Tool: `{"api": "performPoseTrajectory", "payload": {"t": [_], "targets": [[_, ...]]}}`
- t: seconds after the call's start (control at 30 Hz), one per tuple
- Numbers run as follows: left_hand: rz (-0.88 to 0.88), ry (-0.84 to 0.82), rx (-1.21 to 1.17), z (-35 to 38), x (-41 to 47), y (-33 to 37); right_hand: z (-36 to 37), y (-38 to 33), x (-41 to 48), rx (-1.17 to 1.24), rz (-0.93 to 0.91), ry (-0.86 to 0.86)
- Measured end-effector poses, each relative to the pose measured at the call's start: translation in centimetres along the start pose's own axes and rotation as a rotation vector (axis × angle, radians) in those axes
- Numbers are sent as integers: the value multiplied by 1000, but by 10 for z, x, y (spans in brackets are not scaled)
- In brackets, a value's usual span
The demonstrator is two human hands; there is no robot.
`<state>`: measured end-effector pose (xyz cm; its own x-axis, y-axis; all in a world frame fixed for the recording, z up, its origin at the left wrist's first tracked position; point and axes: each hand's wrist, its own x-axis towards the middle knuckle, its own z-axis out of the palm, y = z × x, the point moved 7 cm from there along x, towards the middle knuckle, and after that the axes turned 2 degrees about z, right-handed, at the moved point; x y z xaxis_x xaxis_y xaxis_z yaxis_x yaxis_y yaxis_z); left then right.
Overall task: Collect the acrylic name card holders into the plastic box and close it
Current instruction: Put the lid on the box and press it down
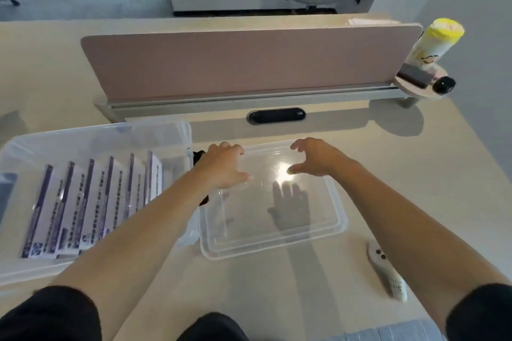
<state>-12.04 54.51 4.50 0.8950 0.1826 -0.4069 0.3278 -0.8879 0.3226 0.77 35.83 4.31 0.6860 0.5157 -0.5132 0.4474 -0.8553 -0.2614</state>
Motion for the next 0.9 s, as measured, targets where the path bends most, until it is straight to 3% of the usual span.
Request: {"api": "performPoseTrajectory", "payload": {"t": [0.1,0.27,0.57,0.8,0.9], "targets": [[-172,-192,56,14,47,-4,8,23,41,-82,-35,-71],[-305,-204,20,29,107,-16,20,39,93,-306,-121,-132],[-280,-181,289,68,142,-21,46,48,153,-537,-217,-126],[-270,-257,287,48,154,-20,44,55,163,-499,-236,-150],[-222,-186,299,20,153,-7,18,61,153,-479,-203,-107]]}}
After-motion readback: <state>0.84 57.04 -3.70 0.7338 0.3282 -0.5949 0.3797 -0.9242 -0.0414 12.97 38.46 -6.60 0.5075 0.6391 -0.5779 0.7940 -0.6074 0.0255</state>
